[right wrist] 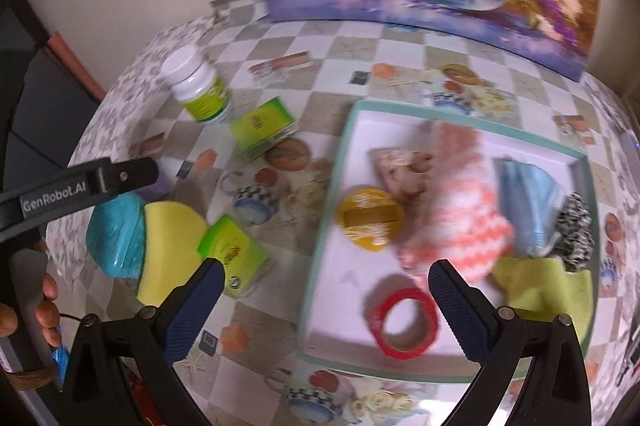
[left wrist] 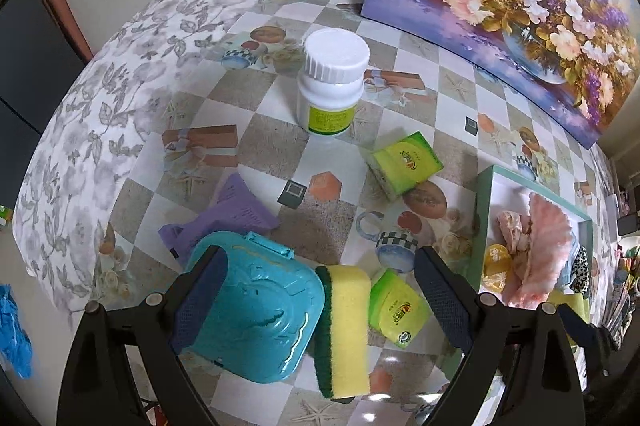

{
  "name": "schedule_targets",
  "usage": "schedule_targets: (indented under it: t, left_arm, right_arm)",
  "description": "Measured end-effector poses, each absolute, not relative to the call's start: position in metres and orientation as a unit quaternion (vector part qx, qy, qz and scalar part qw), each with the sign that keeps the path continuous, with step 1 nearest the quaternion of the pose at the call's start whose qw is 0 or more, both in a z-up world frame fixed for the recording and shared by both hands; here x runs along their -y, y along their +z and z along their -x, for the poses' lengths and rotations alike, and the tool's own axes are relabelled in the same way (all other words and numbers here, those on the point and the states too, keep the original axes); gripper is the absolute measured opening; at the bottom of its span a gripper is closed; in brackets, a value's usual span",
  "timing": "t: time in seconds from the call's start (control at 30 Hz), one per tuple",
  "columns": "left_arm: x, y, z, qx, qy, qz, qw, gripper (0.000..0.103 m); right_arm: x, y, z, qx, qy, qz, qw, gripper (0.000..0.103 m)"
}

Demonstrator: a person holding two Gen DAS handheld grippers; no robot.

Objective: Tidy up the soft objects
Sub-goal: 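Move the left gripper to the yellow sponge while the right gripper approaches the green tissue pack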

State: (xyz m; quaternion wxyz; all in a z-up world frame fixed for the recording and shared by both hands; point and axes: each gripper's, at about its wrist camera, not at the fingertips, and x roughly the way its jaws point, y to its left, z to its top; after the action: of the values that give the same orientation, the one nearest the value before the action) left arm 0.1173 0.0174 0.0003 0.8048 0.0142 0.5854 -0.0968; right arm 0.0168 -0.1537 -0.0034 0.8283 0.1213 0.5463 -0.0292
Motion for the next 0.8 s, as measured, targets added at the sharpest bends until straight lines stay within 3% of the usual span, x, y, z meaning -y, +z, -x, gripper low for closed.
schedule_targets:
  t: [0.3, 0.8]
  left_arm:
    - [-0.027, 0.001, -0.120, -0.588, -0.095, 0.000, 0.803, 0.094]
    - [-0.039, -0.005, -0.128, -0.597, -0.087, 0.021, 0.797, 0.094]
  right_arm:
    - [0.123, -0.023, -0.031, -0.561, 0.017, -0.101, 0.822, 0.102]
    - [0.082, -0.047, -0.045, -0.583, 0.071, -0.029, 0.809, 0.084]
